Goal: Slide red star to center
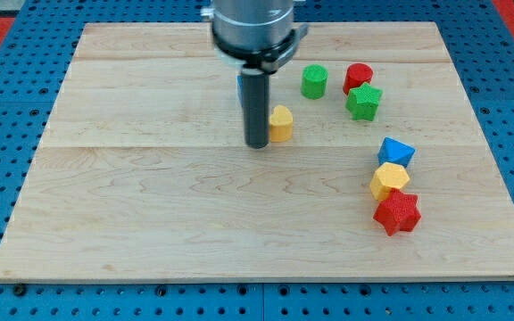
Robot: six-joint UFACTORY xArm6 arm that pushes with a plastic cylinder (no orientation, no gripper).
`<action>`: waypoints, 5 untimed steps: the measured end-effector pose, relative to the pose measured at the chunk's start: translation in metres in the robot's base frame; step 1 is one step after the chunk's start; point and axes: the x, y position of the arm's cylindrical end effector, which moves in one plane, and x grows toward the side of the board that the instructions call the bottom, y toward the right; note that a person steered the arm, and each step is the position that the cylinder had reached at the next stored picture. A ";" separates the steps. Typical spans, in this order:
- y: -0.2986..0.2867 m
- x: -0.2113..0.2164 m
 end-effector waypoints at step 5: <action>0.020 0.190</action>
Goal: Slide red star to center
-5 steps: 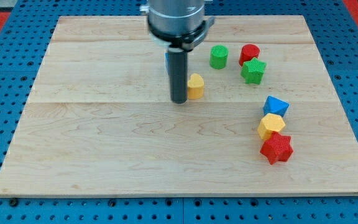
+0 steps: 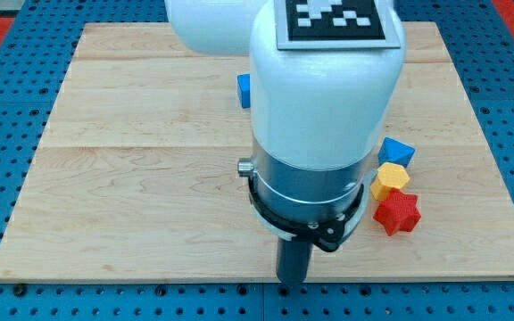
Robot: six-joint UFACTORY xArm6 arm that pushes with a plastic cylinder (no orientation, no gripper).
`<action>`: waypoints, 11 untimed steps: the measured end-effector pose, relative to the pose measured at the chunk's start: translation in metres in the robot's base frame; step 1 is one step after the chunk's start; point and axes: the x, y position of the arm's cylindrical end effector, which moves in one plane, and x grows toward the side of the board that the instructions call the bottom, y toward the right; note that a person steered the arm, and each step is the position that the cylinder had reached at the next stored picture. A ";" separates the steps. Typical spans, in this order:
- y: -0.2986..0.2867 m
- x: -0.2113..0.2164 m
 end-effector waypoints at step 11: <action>-0.007 -0.158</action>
